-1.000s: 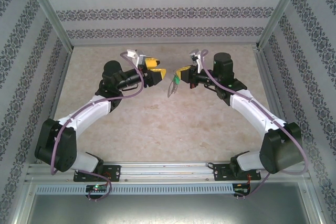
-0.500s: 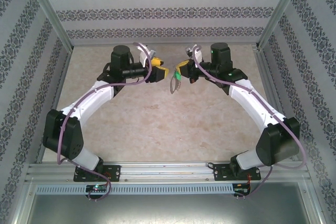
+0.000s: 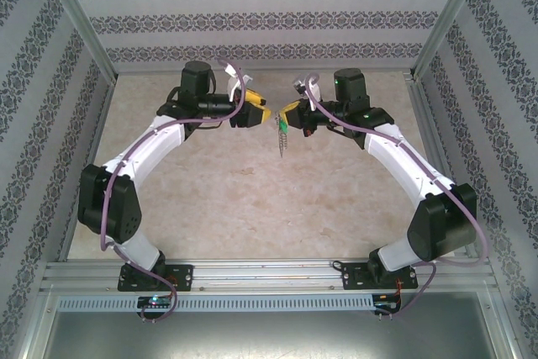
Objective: Put the keys on the keyring
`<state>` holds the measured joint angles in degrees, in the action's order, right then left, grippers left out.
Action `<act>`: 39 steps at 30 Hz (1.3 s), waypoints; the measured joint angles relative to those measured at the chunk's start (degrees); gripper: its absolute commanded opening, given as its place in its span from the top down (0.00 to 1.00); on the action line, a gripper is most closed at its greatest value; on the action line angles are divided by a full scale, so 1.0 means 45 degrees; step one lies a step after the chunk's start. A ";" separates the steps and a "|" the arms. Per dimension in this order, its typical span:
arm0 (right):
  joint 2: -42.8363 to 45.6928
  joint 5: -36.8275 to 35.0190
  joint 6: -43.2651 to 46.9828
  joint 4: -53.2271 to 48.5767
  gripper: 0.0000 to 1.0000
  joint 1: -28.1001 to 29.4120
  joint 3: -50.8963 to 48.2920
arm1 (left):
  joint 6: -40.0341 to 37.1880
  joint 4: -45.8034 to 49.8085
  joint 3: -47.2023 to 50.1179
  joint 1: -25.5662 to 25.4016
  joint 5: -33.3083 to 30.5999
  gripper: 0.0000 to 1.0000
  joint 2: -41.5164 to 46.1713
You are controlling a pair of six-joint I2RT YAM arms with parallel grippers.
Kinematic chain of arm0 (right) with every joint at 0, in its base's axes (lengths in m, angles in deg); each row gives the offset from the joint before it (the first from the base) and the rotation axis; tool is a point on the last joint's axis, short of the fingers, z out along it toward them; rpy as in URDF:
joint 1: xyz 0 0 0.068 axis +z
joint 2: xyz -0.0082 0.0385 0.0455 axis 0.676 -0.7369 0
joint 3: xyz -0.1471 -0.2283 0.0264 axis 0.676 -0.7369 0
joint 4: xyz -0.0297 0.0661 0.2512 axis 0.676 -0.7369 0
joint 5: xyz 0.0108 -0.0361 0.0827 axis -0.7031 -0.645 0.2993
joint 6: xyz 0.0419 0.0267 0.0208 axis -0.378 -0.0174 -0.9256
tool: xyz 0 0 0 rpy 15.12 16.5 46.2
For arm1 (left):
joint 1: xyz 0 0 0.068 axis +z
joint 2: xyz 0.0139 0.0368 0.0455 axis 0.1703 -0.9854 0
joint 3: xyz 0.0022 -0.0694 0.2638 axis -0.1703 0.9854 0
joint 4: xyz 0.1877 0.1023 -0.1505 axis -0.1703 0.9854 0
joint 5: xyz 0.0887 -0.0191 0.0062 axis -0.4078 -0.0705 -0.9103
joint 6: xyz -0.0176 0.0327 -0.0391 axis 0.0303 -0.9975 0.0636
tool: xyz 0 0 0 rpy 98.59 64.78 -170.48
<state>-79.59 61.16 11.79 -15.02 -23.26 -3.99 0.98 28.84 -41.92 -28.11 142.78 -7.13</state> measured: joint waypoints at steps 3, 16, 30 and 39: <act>0.0000 0.0248 0.0000 -0.0015 1.00 0.0000 0.0000 | 0.0039 0.0039 -0.0257 0.0000 0.0364 0.51 -0.0267; -0.0005 0.0889 -0.0015 0.0000 1.00 0.0000 0.0058 | 0.0398 0.0049 -0.0627 -0.0005 0.1389 0.59 -0.0792; -0.0160 0.1122 -0.0107 0.0107 1.00 0.0000 0.0063 | 0.0578 0.0049 -0.0665 -0.0272 0.1797 0.68 -0.0831; -0.0199 0.1418 -0.0296 0.0432 1.00 -0.0063 0.0063 | 0.0578 0.0044 -0.0617 -0.0277 0.1880 0.64 -0.0831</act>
<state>-80.49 67.54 10.45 -13.08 -23.55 -3.71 3.59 29.04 -44.69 -29.36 151.24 -10.87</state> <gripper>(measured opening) 0.065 0.360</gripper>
